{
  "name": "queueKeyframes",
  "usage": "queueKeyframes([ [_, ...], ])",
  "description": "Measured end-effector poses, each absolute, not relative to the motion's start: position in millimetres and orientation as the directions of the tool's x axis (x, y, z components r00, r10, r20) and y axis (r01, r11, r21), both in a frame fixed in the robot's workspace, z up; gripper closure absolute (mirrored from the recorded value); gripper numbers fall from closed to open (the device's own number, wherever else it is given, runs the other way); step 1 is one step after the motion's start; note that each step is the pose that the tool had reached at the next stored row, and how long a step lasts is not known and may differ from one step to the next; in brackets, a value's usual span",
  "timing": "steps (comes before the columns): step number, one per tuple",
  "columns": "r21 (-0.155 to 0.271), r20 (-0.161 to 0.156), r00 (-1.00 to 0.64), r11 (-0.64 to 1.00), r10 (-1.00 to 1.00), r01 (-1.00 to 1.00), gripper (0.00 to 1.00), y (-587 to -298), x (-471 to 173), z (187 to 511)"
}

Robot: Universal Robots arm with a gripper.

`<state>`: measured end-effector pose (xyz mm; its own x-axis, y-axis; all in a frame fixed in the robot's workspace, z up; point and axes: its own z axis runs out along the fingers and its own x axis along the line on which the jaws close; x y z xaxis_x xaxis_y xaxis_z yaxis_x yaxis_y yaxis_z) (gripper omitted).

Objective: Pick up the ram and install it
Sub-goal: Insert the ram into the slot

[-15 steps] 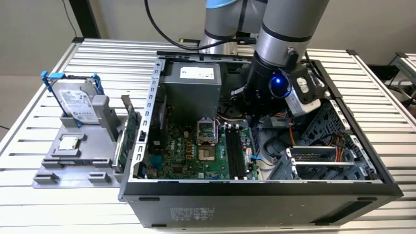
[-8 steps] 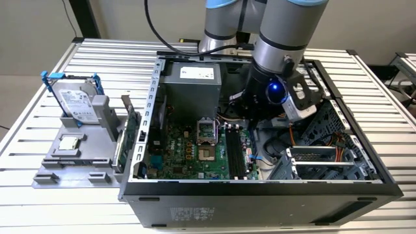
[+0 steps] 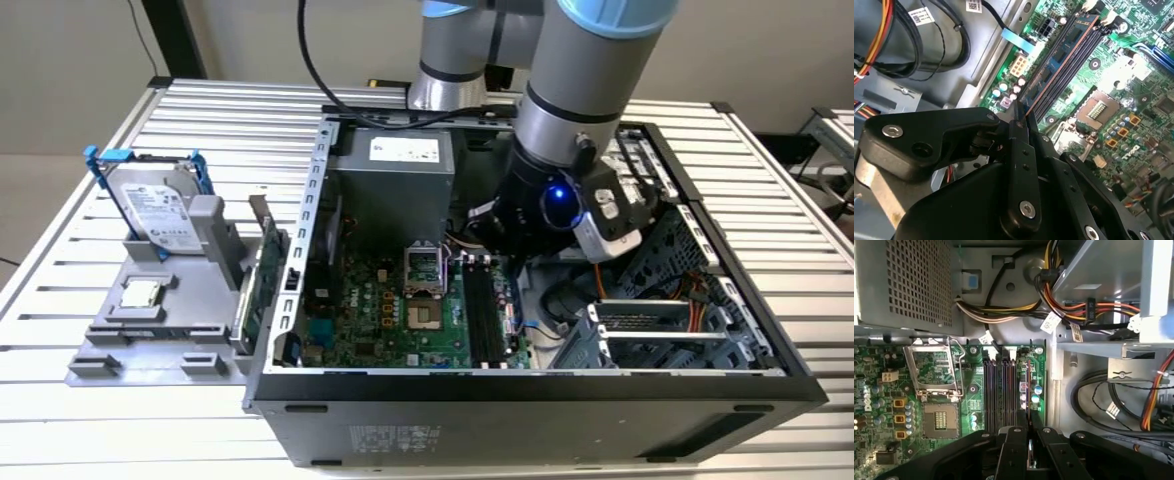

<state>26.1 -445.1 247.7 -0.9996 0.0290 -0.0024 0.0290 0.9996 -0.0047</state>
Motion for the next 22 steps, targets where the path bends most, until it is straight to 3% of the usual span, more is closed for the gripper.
queueKeyframes([
  [22,-0.005,-0.002,-1.000,1.000,0.011,0.011,1.00,-451,16,228],
])
